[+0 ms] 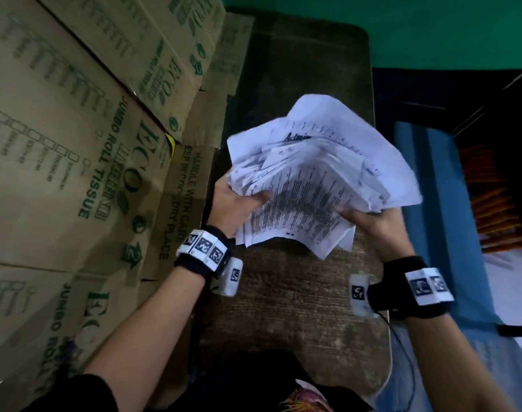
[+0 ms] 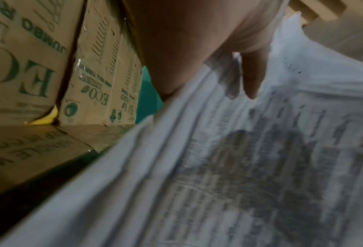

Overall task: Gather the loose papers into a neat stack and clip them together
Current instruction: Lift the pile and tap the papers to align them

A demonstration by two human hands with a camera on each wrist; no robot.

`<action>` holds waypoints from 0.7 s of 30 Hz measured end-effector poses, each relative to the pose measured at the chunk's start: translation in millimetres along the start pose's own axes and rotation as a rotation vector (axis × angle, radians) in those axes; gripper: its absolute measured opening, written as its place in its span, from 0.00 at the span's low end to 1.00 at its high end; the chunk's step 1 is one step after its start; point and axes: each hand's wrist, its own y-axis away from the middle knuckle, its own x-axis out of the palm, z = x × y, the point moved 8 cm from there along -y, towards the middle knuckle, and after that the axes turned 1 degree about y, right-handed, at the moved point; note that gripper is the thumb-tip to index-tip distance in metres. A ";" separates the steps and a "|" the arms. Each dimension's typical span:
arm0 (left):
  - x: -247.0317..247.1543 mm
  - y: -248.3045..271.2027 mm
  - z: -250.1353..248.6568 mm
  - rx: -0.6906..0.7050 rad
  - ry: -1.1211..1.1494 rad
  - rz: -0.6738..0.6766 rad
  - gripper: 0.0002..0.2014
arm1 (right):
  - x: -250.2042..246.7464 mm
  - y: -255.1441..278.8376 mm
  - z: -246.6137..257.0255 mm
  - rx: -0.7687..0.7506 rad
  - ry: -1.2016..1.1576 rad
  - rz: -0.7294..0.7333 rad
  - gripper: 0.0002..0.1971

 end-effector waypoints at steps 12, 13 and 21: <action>2.7 -35.5 9.1 0.034 -0.183 0.361 0.31 | 57.4 -27.3 123.0 -0.368 1.390 0.362 0.51; 2.7 -35.2 9.0 0.030 -0.164 0.359 0.32 | 70.6 -29.7 114.5 -0.402 1.484 0.401 0.51; 2.4 -33.2 2.7 -0.016 -0.041 0.337 0.30 | 102.5 -47.3 100.4 -0.526 1.557 0.421 0.49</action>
